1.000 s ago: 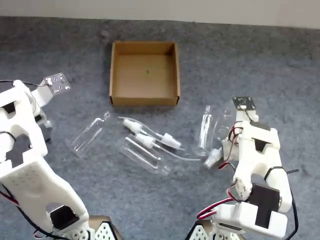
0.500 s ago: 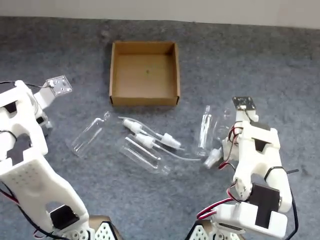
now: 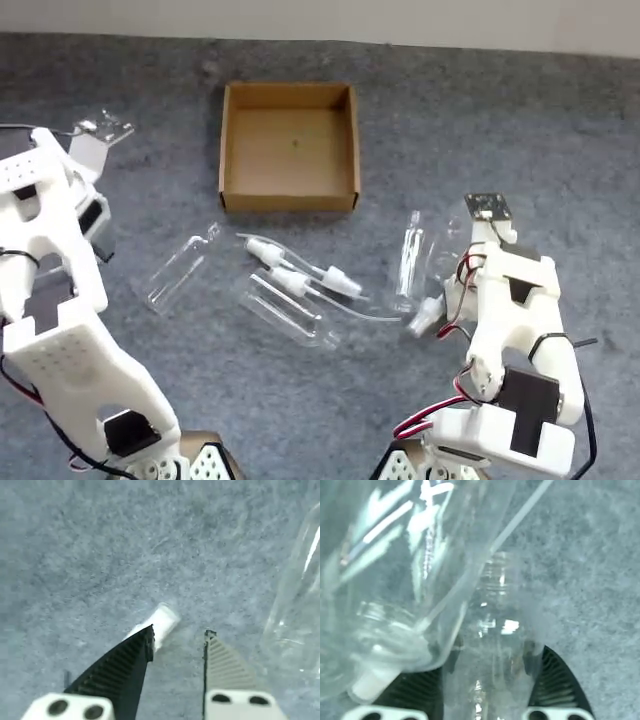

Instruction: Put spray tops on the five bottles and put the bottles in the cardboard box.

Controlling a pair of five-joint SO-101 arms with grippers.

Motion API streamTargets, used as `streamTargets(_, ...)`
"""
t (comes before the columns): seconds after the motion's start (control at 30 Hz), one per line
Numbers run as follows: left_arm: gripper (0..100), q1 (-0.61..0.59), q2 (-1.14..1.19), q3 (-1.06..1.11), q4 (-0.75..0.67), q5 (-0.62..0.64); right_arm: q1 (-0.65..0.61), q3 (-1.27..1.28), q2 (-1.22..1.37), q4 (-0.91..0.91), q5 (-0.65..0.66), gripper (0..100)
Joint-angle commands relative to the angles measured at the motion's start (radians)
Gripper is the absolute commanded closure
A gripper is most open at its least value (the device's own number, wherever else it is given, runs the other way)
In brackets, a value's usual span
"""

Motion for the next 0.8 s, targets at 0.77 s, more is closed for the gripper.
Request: streamTargets(0.77,99,-0.047,0.174,-0.004,-0.235,-0.439,-0.051,0.01,0.012,0.007,0.014,89.6)
